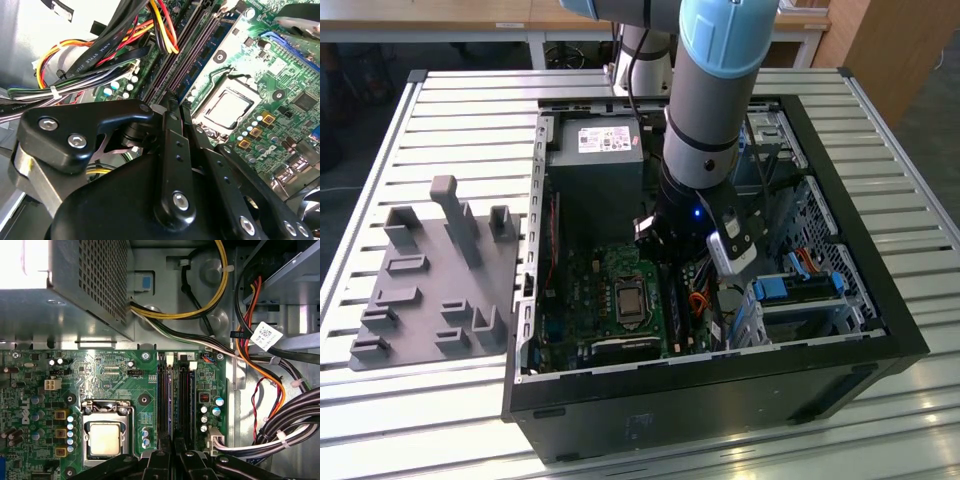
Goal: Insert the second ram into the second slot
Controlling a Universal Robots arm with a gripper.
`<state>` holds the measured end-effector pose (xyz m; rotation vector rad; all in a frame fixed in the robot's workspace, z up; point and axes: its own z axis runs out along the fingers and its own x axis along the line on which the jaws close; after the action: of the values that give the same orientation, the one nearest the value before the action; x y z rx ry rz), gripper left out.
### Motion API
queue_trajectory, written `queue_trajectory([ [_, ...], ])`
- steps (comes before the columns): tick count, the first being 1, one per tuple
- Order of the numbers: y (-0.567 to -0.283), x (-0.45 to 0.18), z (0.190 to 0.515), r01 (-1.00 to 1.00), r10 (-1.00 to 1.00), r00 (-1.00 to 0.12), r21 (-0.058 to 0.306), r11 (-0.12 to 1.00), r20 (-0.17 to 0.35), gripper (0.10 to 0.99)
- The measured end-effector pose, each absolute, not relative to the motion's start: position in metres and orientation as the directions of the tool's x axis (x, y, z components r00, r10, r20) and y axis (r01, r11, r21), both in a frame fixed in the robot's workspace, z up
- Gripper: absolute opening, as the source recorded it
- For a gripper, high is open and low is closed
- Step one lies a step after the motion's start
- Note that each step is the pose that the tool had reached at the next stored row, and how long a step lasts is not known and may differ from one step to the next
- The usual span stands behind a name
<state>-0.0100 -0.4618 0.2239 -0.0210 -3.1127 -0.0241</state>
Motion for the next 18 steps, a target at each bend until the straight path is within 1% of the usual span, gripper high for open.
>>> queue_trajectory([
  [18,-0.4620,-0.0100,0.2185,0.014,0.013,-0.999,0.015,1.000,0.030,0.137],
])
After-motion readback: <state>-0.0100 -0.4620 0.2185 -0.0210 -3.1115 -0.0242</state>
